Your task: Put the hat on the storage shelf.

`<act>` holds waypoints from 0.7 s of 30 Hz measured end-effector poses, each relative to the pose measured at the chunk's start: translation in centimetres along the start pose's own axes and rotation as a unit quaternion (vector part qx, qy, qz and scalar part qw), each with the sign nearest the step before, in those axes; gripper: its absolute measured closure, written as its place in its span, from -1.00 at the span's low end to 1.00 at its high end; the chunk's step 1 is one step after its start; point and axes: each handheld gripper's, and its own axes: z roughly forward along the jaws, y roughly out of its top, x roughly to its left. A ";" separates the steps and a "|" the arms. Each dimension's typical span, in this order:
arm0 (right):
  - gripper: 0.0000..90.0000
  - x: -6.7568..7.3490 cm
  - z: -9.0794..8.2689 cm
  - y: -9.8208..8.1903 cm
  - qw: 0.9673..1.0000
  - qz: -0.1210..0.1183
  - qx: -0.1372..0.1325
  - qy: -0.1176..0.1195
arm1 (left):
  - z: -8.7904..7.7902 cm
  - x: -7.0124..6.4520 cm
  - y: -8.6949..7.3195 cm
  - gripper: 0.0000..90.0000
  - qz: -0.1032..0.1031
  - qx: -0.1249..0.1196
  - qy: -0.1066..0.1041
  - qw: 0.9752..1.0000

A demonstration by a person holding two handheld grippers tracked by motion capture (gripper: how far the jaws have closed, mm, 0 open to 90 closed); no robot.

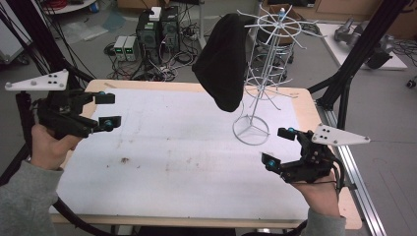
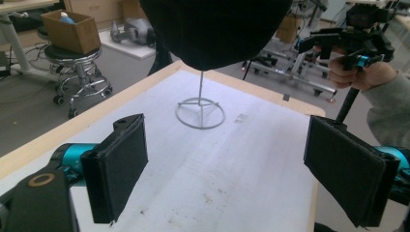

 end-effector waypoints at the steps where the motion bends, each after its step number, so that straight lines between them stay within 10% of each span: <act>1: -0.98 0.0 0.0 0.0 1.000 0.000 0.002 -0.002 | -0.3 0.0 -0.6 -0.65 -0.003 -0.003 0.002 1.000; 21: -0.98 -0.6 0.0 0.7 1.000 -0.008 -0.008 -0.013 | -2.4 -1.8 -4.5 -0.66 0.004 0.003 0.019 1.000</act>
